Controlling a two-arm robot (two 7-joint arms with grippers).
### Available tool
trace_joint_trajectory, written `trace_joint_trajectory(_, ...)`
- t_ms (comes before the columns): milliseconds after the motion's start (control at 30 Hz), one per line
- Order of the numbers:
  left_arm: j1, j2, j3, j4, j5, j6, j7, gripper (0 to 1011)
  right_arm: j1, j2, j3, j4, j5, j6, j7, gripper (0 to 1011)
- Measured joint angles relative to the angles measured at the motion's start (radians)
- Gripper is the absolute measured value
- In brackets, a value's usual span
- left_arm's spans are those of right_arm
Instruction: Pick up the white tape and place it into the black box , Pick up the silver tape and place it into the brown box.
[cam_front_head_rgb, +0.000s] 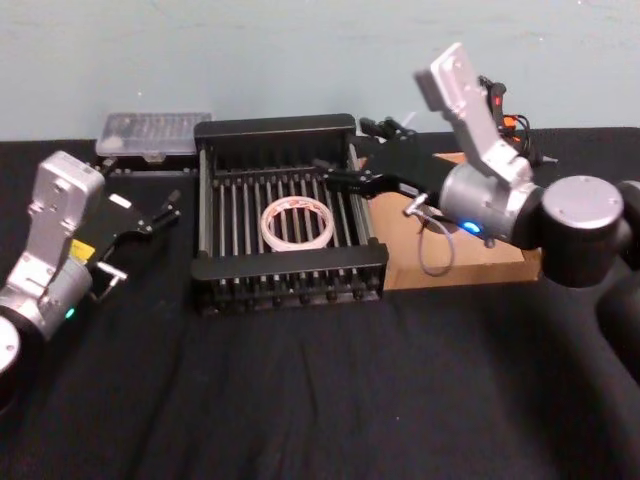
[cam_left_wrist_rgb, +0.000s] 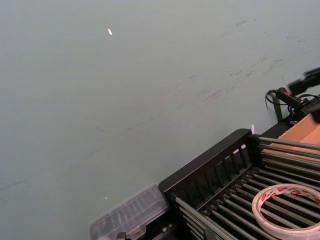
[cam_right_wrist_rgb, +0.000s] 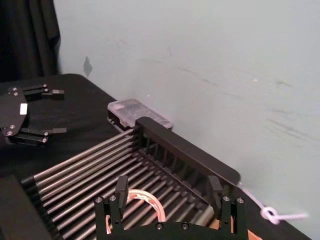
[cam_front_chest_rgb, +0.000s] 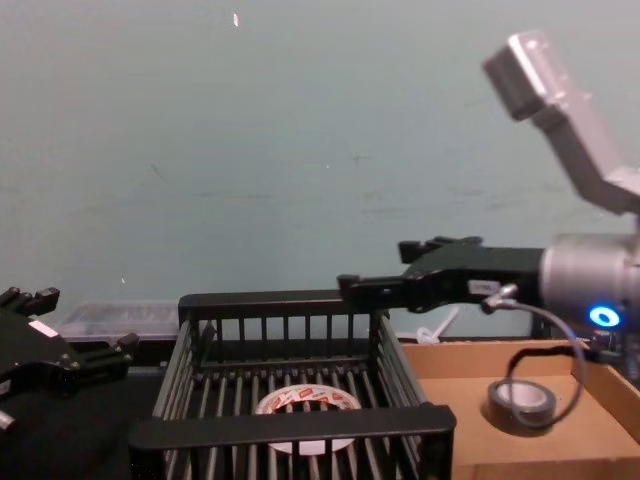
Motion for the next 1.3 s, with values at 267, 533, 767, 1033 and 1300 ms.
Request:
trace_joint_trajectory(267, 0.000, 0.000, 0.000, 0.000, 0.000, 0.000, 0.000, 1001, -0.092, 0.063, 0.054, -0.116, 0.041, 0.002, -0.032, 1002)
trace_joint_trajectory(533, 0.000, 0.000, 0.000, 0.000, 0.000, 0.000, 0.000, 1001, -0.162, 0.102, 0.092, -0.162, 0.060, -0.007, -0.062, 1002)
trace_joint_trajectory(767, 0.000, 0.000, 0.000, 0.000, 0.000, 0.000, 0.000, 1001, -0.205, 0.116, 0.114, -0.164, 0.050, -0.026, -0.099, 1002)
trace_joint_trajectory(1033, 0.000, 0.000, 0.000, 0.000, 0.000, 0.000, 0.000, 1001, -0.215, 0.105, 0.134, -0.121, 0.016, -0.045, -0.139, 1002)
trace_joint_trajectory(1300, 0.000, 0.000, 0.000, 0.000, 0.000, 0.000, 0.000, 1002, -0.201, 0.077, 0.156, -0.060, -0.036, -0.071, -0.193, 1002)
